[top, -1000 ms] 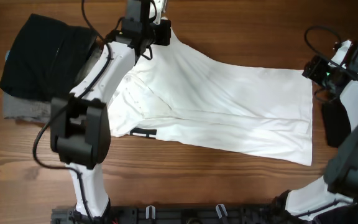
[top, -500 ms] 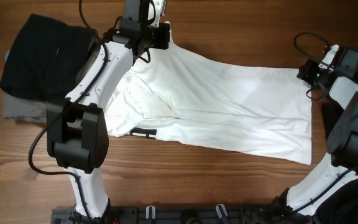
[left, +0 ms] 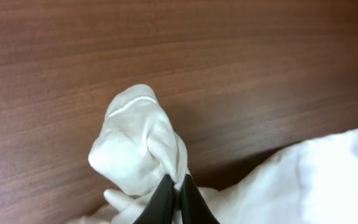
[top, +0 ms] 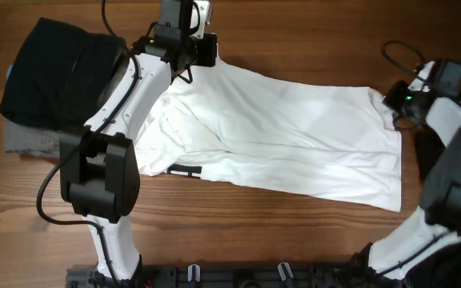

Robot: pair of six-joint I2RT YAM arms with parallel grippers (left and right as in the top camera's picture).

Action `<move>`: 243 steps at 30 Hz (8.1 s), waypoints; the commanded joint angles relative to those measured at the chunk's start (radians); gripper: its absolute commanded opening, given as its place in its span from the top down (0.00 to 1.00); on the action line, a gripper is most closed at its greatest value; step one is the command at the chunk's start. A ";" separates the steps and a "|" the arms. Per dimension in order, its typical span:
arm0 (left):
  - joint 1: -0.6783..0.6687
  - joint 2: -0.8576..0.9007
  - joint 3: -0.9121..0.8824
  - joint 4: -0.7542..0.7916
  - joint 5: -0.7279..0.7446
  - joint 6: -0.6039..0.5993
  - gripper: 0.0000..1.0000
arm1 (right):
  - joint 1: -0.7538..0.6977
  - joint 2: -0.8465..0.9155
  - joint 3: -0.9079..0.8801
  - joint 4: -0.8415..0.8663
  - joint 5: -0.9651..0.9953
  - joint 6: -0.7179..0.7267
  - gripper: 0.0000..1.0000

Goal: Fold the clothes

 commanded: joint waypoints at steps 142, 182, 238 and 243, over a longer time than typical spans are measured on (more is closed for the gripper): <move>0.214 -0.058 -0.557 -0.281 0.266 0.058 0.00 | 0.750 -0.327 0.107 -0.650 0.031 0.215 0.21; -0.198 -0.096 0.011 -0.853 -0.040 -0.110 0.96 | 0.735 -0.327 0.107 -0.676 0.093 0.209 0.21; 0.049 -0.083 0.228 -0.984 0.039 -0.126 0.91 | 0.874 -0.368 0.107 -0.737 0.083 0.064 0.59; 0.033 -0.085 0.228 -1.140 0.050 -0.130 0.87 | 0.872 -0.323 0.106 -0.653 0.048 0.179 0.66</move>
